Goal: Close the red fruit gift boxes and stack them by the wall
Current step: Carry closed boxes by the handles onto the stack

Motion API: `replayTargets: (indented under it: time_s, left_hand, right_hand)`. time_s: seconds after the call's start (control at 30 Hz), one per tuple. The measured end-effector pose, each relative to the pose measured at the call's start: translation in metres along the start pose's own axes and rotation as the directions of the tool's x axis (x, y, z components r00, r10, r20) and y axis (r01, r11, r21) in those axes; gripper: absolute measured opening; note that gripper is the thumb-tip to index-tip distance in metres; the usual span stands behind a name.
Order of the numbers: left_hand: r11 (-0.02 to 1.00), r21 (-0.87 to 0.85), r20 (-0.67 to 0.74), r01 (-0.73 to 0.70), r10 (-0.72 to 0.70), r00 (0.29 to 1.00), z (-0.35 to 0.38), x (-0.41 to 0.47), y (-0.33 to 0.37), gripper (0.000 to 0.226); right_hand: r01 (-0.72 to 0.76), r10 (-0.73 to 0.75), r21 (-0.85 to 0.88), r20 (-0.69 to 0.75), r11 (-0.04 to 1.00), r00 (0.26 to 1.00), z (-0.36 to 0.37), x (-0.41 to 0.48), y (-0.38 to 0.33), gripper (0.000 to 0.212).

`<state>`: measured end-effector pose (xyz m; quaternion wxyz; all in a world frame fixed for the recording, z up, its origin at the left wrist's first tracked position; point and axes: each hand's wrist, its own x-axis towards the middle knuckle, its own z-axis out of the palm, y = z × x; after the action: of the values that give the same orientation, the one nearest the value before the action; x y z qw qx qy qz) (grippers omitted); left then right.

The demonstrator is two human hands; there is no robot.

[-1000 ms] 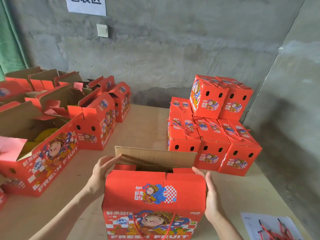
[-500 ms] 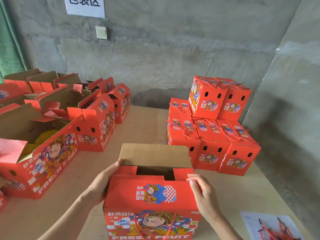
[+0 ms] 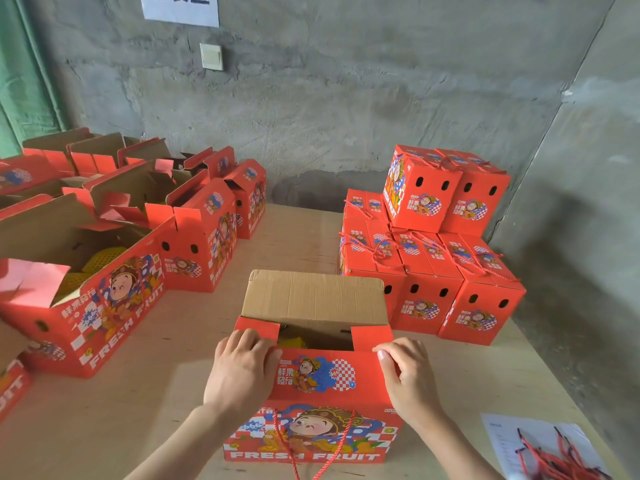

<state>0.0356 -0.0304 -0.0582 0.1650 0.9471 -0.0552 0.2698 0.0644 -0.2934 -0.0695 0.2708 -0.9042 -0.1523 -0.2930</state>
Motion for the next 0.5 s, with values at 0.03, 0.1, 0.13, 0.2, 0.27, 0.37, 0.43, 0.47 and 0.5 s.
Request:
replayTargets:
  time_s: [0.03,0.1,0.13,0.2,0.27,0.37,0.43,0.47,0.5]
  left_hand:
    - [1.0,-0.005,-0.019,0.007,-0.007,1.0,0.0,0.001,-0.001,0.044]
    - [1.0,-0.01,-0.026,0.013,-0.013,1.0,-0.002,0.002,-0.001,0.045]
    - [1.0,-0.009,-0.016,0.008,-0.008,1.0,-0.002,0.003,-0.001,0.045]
    - [1.0,-0.016,0.03,0.009,-0.008,1.0,0.0,0.004,0.0,0.044]
    - [0.996,-0.054,0.093,0.071,-0.066,0.993,0.006,0.005,-0.003,0.042]
    - [0.983,-0.077,0.208,0.164,-0.145,0.967,0.012,0.01,-0.01,0.033]
    - [0.957,-0.182,0.208,0.225,-0.186,0.96,0.012,0.012,-0.012,0.024]
    - [0.937,-0.238,0.188,0.255,-0.214,0.959,0.011,0.012,-0.012,0.02]
    - [0.92,-0.262,0.166,0.293,-0.256,0.952,0.009,0.013,-0.012,0.018]
  right_hand:
    - [0.002,-0.002,0.002,-0.003,1.0,1.0,0.0,0.001,0.0,0.013]
    - [-0.002,0.002,0.004,-0.013,1.0,1.0,0.001,0.003,0.0,0.013]
    - [-0.007,0.007,0.005,-0.016,1.0,1.0,0.001,0.003,0.0,0.013]
    - [-0.017,0.017,-0.007,-0.022,1.0,1.0,0.002,0.004,-0.001,0.014]
    - [-0.036,0.036,-0.048,-0.018,0.998,0.999,0.002,0.005,-0.002,0.015]
    - [-0.057,0.055,-0.125,-0.022,0.991,0.998,0.002,0.002,-0.003,0.018]
    - [-0.099,0.097,-0.114,-0.029,0.989,0.995,0.005,0.0,-0.001,0.015]
    - [-0.144,0.142,-0.083,-0.029,0.986,0.989,0.007,-0.001,0.001,0.013]
    - [-0.201,0.201,-0.039,-0.014,0.979,0.98,0.008,0.0,0.003,0.01]
